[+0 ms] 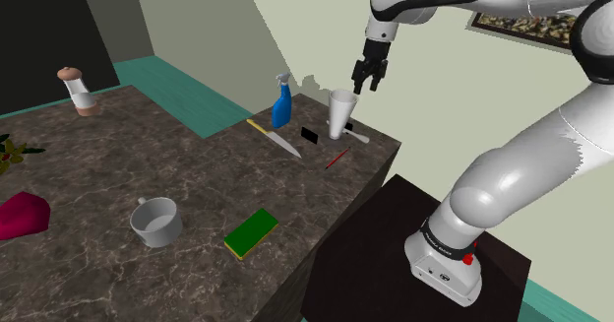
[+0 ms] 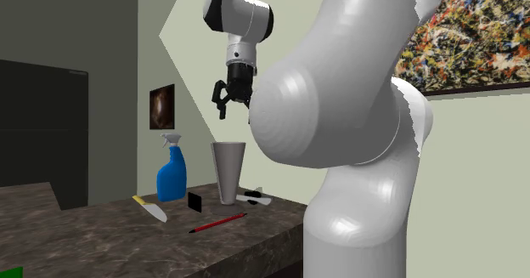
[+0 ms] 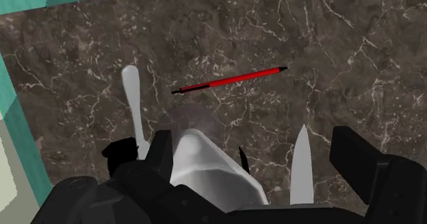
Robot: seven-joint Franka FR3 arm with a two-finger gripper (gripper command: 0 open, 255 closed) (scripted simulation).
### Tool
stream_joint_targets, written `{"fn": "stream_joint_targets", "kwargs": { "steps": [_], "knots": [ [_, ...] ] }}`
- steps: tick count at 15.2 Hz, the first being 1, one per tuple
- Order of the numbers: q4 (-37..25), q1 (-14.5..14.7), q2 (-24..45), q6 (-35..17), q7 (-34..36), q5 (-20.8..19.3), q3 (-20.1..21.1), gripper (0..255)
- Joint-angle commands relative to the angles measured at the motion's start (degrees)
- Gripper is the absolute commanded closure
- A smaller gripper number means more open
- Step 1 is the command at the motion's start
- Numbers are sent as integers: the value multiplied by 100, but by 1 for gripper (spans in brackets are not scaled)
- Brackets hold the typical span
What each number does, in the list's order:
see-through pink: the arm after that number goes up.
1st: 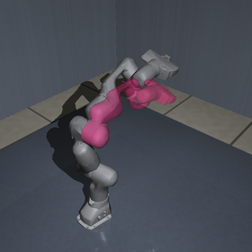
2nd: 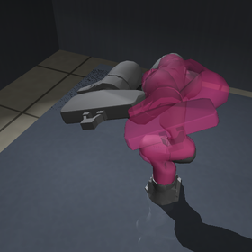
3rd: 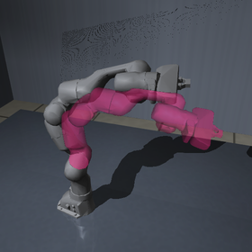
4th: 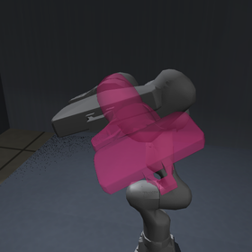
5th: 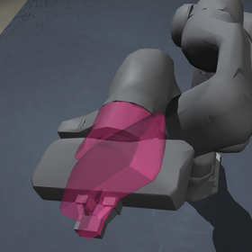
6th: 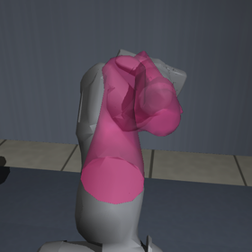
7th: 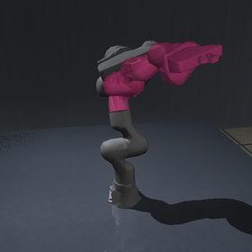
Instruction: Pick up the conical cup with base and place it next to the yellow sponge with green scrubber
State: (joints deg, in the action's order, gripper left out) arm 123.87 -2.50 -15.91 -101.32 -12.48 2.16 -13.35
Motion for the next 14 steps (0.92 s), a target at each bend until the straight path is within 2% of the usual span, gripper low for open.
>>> {"fn": "stream_joint_targets", "kwargs": {
  "steps": [1, 9, 14],
  "knots": [
    [-381, -25, 514, -47, -323, 130, -177, 0],
    [-2127, -315, 2555, 118, -1436, 900, -539, 0],
    [-1887, -309, 2621, -173, -1480, 944, -514, 0]
  ]
}}
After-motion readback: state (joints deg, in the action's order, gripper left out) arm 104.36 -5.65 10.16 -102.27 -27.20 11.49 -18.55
